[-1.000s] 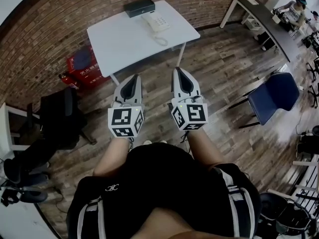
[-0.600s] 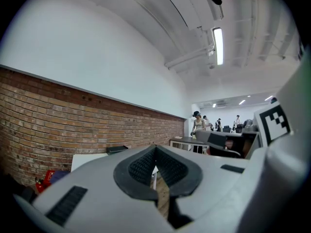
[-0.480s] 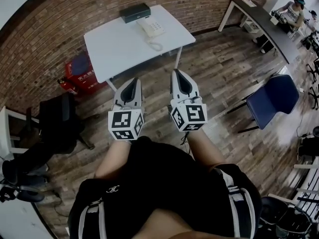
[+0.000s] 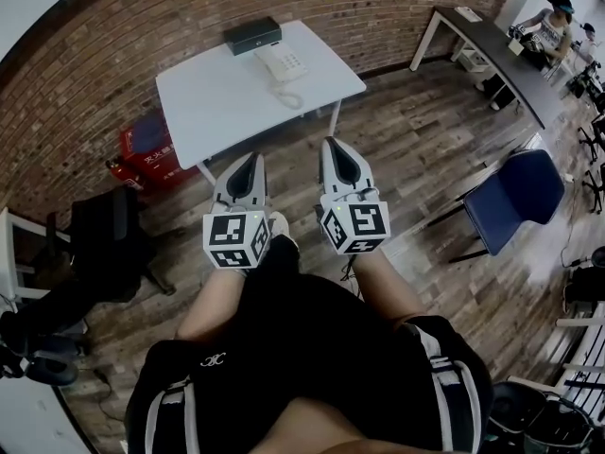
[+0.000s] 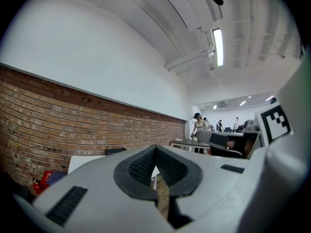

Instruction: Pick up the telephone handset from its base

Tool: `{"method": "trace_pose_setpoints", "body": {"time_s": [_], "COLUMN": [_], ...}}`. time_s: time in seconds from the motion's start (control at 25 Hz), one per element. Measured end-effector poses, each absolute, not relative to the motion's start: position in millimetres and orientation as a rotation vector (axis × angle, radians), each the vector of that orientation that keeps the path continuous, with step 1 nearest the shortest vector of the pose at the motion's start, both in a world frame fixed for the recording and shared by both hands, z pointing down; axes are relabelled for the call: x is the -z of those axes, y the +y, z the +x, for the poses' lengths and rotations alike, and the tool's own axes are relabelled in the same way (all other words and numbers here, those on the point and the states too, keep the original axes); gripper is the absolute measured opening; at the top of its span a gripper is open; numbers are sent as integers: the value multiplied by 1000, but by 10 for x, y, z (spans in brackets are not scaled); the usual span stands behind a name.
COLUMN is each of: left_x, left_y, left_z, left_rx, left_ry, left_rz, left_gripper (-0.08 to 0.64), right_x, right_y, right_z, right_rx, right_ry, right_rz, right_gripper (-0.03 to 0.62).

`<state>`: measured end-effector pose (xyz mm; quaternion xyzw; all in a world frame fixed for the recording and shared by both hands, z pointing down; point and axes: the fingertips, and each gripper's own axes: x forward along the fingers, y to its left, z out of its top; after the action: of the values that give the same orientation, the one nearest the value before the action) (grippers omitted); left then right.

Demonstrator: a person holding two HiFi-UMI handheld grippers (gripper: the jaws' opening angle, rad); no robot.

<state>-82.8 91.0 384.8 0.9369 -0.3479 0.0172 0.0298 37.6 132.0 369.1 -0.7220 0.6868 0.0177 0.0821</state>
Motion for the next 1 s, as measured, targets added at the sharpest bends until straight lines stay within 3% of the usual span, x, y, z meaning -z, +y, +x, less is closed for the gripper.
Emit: {"method": "trace_pose_setpoints", "body": {"time_s": [1.0], "left_x": [-4068], "left_y": [-820], "left_z": [-182], "left_rx": [-39], "left_ry": [-1063], "left_rz": [2852], "left_gripper": [2], "right_x": [-3925], "right_y": [-453], "right_z": [965], "right_rx": [-40], "right_ry": [2114], "right_rz": [-2160], "right_gripper": [-2]}}
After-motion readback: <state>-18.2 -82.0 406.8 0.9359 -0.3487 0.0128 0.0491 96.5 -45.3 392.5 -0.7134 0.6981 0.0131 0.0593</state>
